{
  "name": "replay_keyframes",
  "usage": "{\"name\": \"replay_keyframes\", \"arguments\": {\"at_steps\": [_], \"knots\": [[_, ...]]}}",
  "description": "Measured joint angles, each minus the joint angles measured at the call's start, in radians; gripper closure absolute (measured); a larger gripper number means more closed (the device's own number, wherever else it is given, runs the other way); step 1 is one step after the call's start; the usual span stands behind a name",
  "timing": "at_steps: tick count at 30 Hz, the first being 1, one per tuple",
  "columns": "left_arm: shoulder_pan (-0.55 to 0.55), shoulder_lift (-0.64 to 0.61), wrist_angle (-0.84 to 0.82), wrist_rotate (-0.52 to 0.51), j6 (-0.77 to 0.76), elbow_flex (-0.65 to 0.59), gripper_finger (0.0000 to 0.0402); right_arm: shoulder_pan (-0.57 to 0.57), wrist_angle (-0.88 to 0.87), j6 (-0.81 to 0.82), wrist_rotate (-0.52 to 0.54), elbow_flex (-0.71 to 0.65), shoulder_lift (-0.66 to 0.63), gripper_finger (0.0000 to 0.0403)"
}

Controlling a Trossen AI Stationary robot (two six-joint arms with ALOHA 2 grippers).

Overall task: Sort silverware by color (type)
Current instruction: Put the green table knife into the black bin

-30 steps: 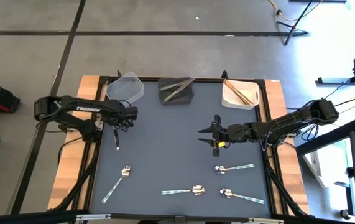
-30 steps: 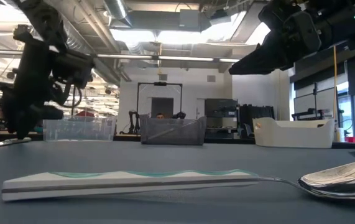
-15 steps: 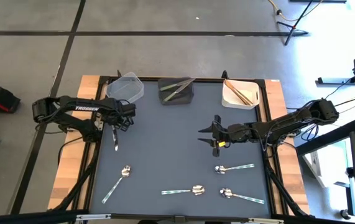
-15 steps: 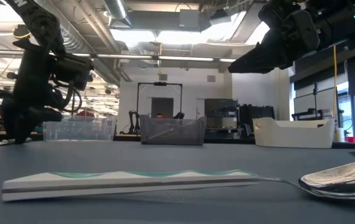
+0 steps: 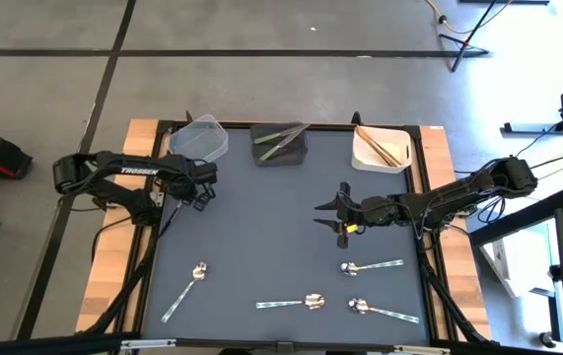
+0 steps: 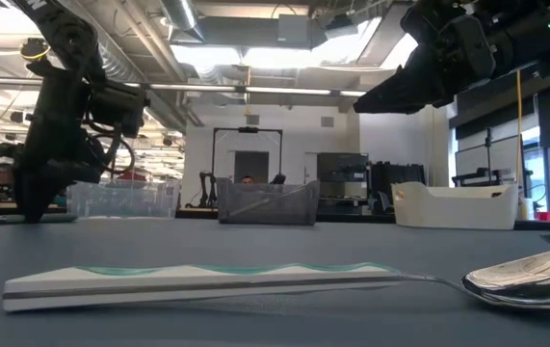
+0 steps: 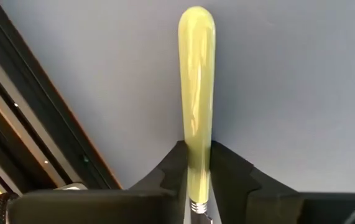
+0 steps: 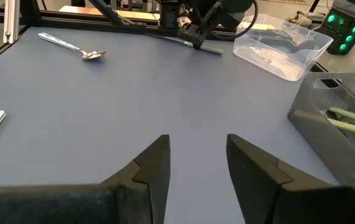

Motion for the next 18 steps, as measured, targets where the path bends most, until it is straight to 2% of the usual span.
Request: {"name": "replay_keyframes", "arguments": {"at_steps": [4,13,18], "knots": [[-0.017,-0.001,0.001,0.003,0.02,0.002,0.0356,0.0,0.0,0.0,0.0,0.0,0.0,0.0259],[-0.052,0.0,0.006,-0.03,0.051,0.0,0.0345,0.0,0.0,0.0,0.0,0.0,0.0,0.0259],[-0.054,-0.001,0.004,-0.045,0.049,0.001,0.037,0.0,0.0,0.0,0.0,0.0,0.0,0.0259]]}}
